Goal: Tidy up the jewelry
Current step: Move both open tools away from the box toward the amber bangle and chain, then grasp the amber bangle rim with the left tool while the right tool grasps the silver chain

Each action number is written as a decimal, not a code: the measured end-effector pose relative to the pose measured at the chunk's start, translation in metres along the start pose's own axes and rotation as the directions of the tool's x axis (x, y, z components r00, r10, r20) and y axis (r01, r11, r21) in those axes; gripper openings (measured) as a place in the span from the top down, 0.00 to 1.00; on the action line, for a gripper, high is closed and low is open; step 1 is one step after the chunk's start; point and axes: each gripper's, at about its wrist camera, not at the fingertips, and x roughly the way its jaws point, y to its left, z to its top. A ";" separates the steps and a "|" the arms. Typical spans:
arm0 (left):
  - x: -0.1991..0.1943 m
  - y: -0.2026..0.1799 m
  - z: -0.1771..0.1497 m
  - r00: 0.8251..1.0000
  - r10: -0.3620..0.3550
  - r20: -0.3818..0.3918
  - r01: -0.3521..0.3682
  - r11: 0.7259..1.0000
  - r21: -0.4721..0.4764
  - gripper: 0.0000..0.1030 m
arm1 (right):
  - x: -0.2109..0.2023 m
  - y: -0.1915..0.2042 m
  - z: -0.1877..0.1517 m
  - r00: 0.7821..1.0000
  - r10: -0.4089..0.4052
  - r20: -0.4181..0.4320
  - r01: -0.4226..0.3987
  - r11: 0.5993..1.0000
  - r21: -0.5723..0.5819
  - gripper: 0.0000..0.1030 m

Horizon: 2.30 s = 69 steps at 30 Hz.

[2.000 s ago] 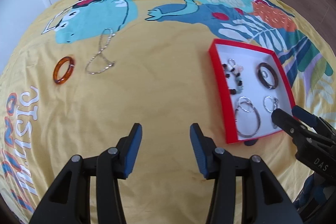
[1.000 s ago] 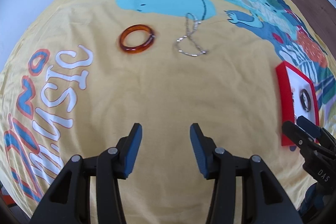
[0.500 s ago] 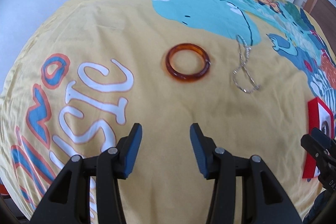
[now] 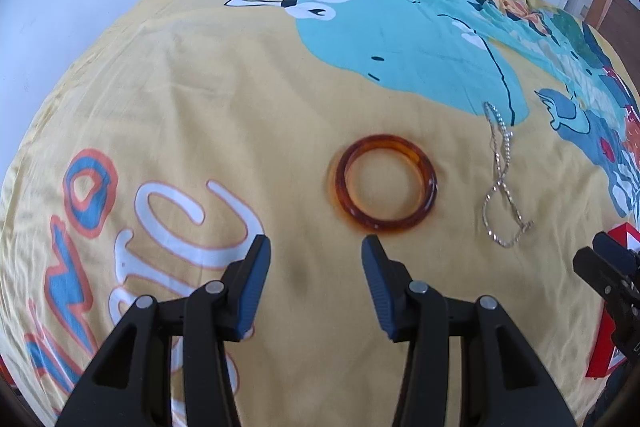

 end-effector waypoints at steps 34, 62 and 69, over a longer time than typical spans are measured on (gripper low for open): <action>0.054 -0.019 0.035 0.997 -0.070 0.039 0.069 0.998 0.005 0.56 | 0.091 0.018 0.065 1.000 -0.016 -0.017 0.018 0.998 0.066 0.37; 0.065 -0.018 0.019 0.995 -0.097 -0.019 0.097 0.995 0.011 0.56 | 0.101 0.003 0.043 0.997 -0.006 -0.081 0.009 0.999 0.032 0.73; 0.070 -0.017 0.022 0.994 -0.098 -0.049 0.097 0.995 -0.013 0.58 | 0.112 0.015 0.046 0.990 0.031 -0.136 -0.035 0.999 -0.028 0.36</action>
